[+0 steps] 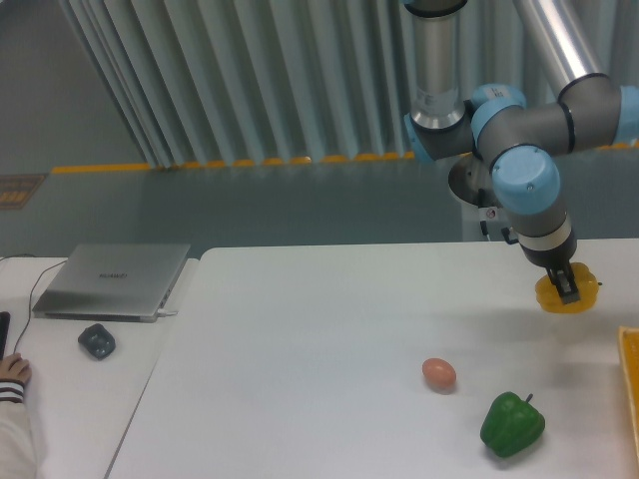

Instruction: Place the yellow pepper in a basket

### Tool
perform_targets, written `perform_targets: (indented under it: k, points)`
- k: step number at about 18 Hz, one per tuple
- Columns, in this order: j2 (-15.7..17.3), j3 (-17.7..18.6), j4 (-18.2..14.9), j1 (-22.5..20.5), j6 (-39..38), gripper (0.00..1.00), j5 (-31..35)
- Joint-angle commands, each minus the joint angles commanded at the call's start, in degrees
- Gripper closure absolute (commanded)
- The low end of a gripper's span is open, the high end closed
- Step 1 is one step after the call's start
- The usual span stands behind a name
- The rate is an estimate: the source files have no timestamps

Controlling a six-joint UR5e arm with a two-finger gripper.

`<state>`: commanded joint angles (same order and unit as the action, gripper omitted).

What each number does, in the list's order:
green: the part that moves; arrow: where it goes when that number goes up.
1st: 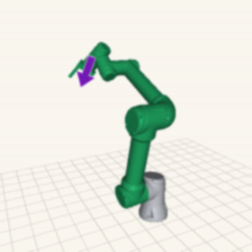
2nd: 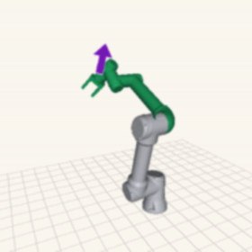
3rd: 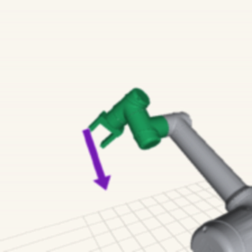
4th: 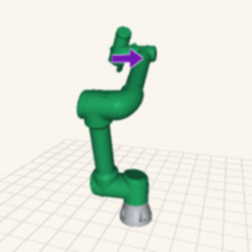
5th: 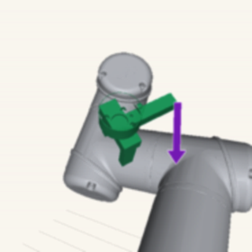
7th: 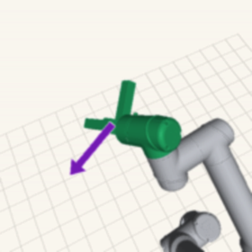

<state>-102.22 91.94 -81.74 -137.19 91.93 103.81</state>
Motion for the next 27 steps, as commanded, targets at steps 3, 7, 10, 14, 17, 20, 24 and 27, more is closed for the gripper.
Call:
perform_targets:
  k: [3, 7, 10, 14, 17, 20, 24, 27]
  points:
    - [-0.3, -4.1, 0.3, -1.3, 0.0, 0.53, -1.0]
    - [-2.5, -7.1, 4.3, -3.0, 0.1, 0.53, -1.2]
    - [-4.0, -7.2, 12.2, -4.0, -0.1, 0.53, -1.2]
    - [-5.3, -7.4, 14.9, -6.6, -0.1, 0.53, -1.6]
    - [-5.8, -7.4, 17.4, -8.5, -0.7, 0.52, -5.8]
    - [-6.7, -8.3, 17.5, -9.5, -1.2, 0.43, -7.4]
    - [-7.5, -8.4, 18.7, -9.1, -5.8, 0.0, -7.4]
    - [-7.2, -8.4, 19.3, -9.3, -5.2, 0.0, -7.5]
